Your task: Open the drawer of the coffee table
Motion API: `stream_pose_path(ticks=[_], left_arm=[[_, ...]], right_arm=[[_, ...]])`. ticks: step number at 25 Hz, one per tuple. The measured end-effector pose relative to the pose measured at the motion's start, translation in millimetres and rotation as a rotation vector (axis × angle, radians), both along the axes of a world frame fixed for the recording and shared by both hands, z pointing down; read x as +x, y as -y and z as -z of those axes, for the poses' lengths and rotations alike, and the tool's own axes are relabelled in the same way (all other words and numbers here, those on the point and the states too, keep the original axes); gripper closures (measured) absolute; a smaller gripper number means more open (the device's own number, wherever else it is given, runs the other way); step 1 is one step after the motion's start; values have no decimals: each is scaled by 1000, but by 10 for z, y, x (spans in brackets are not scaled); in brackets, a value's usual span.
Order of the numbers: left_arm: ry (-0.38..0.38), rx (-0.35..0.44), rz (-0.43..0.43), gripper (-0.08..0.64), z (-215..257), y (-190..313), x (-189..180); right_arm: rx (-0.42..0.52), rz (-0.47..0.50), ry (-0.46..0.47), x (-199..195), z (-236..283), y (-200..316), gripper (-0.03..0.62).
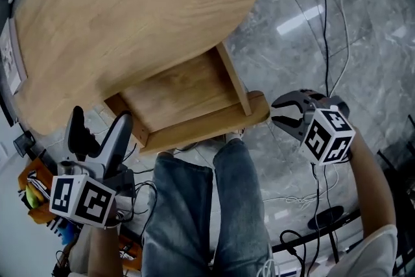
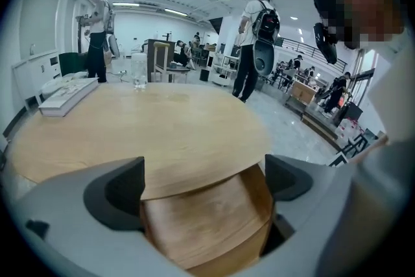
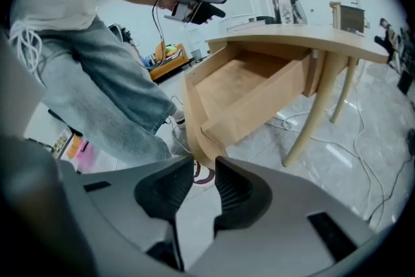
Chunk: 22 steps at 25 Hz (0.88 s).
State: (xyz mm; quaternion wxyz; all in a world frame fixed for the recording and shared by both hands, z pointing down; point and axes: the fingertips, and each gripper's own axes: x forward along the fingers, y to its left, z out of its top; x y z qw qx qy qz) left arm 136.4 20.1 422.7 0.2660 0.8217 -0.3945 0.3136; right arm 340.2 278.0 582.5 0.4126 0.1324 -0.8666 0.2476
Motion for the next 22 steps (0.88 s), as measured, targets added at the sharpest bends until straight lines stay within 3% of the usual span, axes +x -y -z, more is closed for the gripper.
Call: stream_pose_path(ticks=[5,11,18,22], left_arm=[[-45,18,78,-15,218,83,-222],[-86,75,157,-15,641,320,-643],[-109,163,249,-15,1115,676,-1577],[-120,185,265,-15,1205,884,-2214]], right_arm=[[2,-230,47,68,506,255,513],[132,-453,104,-268,1242,1016,591],[278,-796,193,-852,1836,1894,592],[329,-988,102,-1195,1987,2198,592]])
